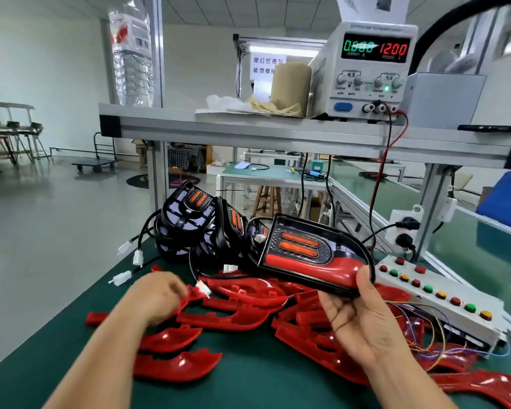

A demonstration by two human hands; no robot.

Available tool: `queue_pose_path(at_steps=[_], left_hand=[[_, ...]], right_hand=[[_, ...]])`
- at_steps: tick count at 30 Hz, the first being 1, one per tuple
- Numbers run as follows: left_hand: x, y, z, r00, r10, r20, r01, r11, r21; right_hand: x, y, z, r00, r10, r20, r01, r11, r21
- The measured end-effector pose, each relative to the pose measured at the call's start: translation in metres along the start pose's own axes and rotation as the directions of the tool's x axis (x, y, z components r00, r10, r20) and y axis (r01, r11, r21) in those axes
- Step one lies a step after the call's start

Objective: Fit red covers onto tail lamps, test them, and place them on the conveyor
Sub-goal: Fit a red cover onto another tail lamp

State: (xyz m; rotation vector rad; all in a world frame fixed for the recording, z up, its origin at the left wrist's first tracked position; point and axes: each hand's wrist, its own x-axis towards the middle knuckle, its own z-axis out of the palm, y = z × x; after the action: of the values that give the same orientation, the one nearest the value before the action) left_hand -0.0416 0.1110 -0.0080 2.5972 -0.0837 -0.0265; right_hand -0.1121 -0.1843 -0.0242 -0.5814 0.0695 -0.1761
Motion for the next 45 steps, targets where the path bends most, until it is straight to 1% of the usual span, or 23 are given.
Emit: queue_pose_path(at_steps=[1,2,3,5,6,9,11,13,14,16,18,20,21,23,25,26,28,30,31,36,41,45], left_hand=[[0.005,-0.014,-0.003,0.997,-0.051,0.063,0.045,0.994,0.098],[0.008,-0.027,-0.005,0.987,-0.093,0.131,0.074,0.987,0.141],[0.009,-0.037,-0.006,0.976,-0.122,0.182,0.097,0.985,0.141],[0.011,-0.051,-0.004,0.970,-0.119,0.212,0.096,0.989,0.113],[0.012,-0.053,-0.002,0.976,-0.095,0.196,0.077,0.992,0.100],[0.015,-0.053,0.003,0.996,-0.028,0.084,0.020,0.995,0.094],[0.017,-0.050,0.002,0.999,0.027,0.023,-0.030,0.989,0.148],[0.018,-0.048,-0.006,0.996,0.087,-0.014,-0.082,0.978,0.192],[0.018,-0.046,-0.010,0.991,0.130,-0.018,-0.125,0.978,0.167],[0.018,-0.039,-0.018,0.964,0.258,-0.065,-0.257,0.966,0.027],[0.017,-0.025,-0.025,0.912,0.365,-0.187,-0.385,0.919,-0.083],[0.016,-0.007,-0.032,0.866,0.413,-0.281,-0.459,0.880,-0.122],[0.015,0.004,-0.035,0.845,0.444,-0.297,-0.494,0.862,-0.118],[0.012,0.030,-0.041,0.798,0.541,-0.266,-0.578,0.812,-0.082],[0.008,0.060,-0.044,0.762,0.622,-0.180,-0.643,0.760,-0.092],[0.006,0.075,-0.042,0.738,0.662,-0.132,-0.672,0.737,-0.065],[0.007,0.101,-0.037,0.677,0.734,-0.053,-0.732,0.679,0.052],[0.009,0.122,-0.028,0.609,0.793,0.005,-0.783,0.599,0.167],[0.009,0.129,-0.023,0.590,0.807,0.025,-0.793,0.574,0.204],[0.011,0.141,-0.004,0.578,0.815,0.035,-0.786,0.544,0.293],[0.014,0.142,0.004,0.594,0.804,0.019,-0.777,0.567,0.273],[0.013,0.144,0.007,0.529,0.849,-0.005,-0.791,0.495,0.359]], right_hand=[[0.000,0.001,-0.001,1.000,0.016,0.005,-0.016,1.000,-0.007],[0.000,0.002,-0.003,0.999,0.035,0.010,-0.034,0.999,-0.014],[0.000,0.004,-0.003,0.999,0.051,0.016,-0.051,0.999,-0.019],[0.000,0.006,-0.004,0.997,0.073,0.029,-0.072,0.997,-0.027],[0.000,0.007,-0.004,0.996,0.079,0.036,-0.078,0.996,-0.032],[-0.001,0.008,-0.004,0.994,0.092,0.059,-0.089,0.994,-0.057],[-0.001,0.009,-0.005,0.993,0.095,0.068,-0.090,0.993,-0.070],[0.000,0.010,-0.005,0.994,0.090,0.067,-0.083,0.992,-0.097],[0.001,0.011,-0.005,0.994,0.086,0.070,-0.078,0.990,-0.113],[0.002,0.011,-0.007,0.994,0.079,0.081,-0.066,0.987,-0.145],[0.003,0.011,-0.009,0.992,0.075,0.097,-0.057,0.982,-0.178],[0.003,0.011,-0.010,0.989,0.082,0.120,-0.057,0.979,-0.194],[0.003,0.012,-0.011,0.988,0.086,0.130,-0.059,0.978,-0.199],[0.003,0.013,-0.011,0.983,0.099,0.154,-0.064,0.974,-0.220],[0.002,0.016,-0.009,0.975,0.115,0.191,-0.067,0.969,-0.240],[0.002,0.018,-0.008,0.971,0.118,0.209,-0.065,0.967,-0.246],[0.002,0.020,-0.007,0.968,0.123,0.221,-0.064,0.965,-0.255],[0.001,0.021,-0.008,0.967,0.136,0.215,-0.082,0.967,-0.243],[0.001,0.021,-0.008,0.967,0.142,0.213,-0.092,0.969,-0.230],[-0.001,0.017,-0.007,0.963,0.150,0.223,-0.101,0.971,-0.216],[-0.003,0.015,-0.007,0.961,0.166,0.220,-0.120,0.971,-0.209],[-0.004,0.012,-0.006,0.960,0.165,0.224,-0.121,0.972,-0.199]])
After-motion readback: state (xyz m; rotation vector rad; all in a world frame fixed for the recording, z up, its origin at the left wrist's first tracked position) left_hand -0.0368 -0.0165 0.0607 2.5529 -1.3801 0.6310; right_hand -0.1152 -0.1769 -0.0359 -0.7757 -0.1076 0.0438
